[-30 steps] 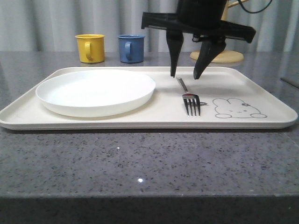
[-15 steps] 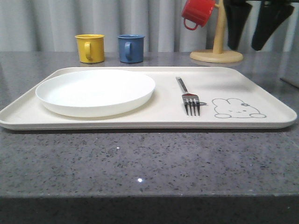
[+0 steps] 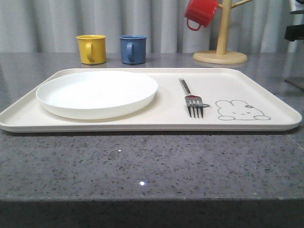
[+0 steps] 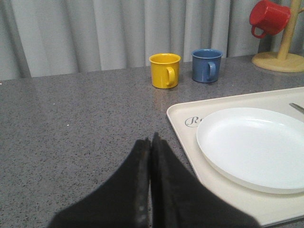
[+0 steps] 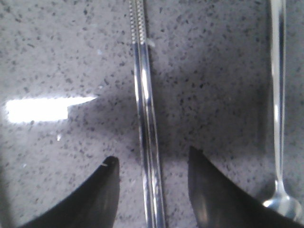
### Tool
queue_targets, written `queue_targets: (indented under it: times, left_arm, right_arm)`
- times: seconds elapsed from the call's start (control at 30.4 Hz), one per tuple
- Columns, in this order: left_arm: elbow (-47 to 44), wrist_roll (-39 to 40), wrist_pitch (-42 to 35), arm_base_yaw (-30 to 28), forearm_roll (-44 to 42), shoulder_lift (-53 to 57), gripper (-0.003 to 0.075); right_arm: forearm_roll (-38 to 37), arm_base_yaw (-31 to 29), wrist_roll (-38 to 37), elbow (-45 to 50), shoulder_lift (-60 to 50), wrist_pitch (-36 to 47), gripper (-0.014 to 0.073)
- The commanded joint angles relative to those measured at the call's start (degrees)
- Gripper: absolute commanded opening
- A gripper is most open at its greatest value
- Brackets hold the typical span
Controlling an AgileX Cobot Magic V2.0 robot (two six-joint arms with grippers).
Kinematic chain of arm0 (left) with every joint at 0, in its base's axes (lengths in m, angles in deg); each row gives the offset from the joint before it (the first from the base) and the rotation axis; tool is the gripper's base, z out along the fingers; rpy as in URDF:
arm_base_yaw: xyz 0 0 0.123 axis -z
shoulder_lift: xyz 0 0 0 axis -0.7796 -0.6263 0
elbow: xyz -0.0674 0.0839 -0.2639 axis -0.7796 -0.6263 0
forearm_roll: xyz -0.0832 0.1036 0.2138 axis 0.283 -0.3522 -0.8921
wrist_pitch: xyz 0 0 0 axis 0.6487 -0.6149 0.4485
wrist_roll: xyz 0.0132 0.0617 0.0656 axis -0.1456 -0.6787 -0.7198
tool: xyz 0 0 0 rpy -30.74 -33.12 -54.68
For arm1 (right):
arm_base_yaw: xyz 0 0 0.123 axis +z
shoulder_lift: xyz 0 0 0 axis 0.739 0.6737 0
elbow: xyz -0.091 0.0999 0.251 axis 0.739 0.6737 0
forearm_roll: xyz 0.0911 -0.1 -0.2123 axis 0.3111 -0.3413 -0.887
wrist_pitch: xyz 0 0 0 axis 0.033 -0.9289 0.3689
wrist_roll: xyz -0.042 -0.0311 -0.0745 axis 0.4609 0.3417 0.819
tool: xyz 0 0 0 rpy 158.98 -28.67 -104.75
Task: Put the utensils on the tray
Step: 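Open the right gripper, lift away and grasp the chopsticks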
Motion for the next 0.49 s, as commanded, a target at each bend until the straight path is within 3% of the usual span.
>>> queue_targets:
  times: [0.0,0.16,0.39,0.46]
  left_arm:
    - [1.6,0.6,-4.8,-0.3,0.5,-0.4,-0.0018]
    - [1.6,0.6,-4.8,-0.3,0.5,-0.4,-0.0018]
    - [1.6,0.6,-4.8,-0.3,0.5,-0.4,-0.0018]
    - [1.6,0.6,-4.8,-0.3,0.5,-0.4,-0.0018]
  right_arm:
    - [0.0,-0.4,1.1,-1.0,-0.8,1.4,0.0372]
    - [0.6,-0.4,1.5,-1.0,0.9,1.5,0.0354]
    - [0.7,-0.4,1.5,-0.9,0.6,0.9,0.0092]
    - [0.7,-0.4,1.5,-1.0,0.1,0.8,0.0052]
